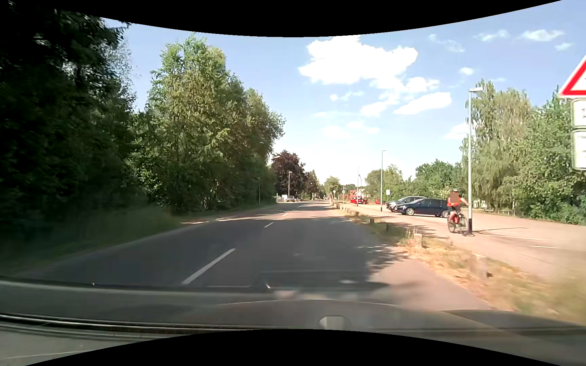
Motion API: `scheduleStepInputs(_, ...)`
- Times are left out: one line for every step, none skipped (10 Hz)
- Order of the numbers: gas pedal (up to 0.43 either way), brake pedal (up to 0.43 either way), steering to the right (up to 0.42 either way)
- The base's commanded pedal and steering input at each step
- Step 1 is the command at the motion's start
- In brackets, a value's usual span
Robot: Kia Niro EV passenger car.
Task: Follow the waypoints while adhering to traffic rules and regulations
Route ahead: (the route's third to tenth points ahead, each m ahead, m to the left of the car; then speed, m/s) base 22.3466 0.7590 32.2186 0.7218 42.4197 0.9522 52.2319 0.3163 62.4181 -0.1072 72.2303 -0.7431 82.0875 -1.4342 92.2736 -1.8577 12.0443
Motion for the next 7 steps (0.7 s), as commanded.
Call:
scheduleStepInputs(0.13, 0.006, 0.006)
scheduleStepInputs(0.138, 0.006, 0.006)
scheduleStepInputs(0.177, 0.006, 0.006)
scheduleStepInputs(0.189, 0.006, 0.006)
scheduleStepInputs(0.189, 0.006, 0.005)
scheduleStepInputs(0.189, 0.006, 0.005)
scheduleStepInputs(0.189, 0.006, 0.005)
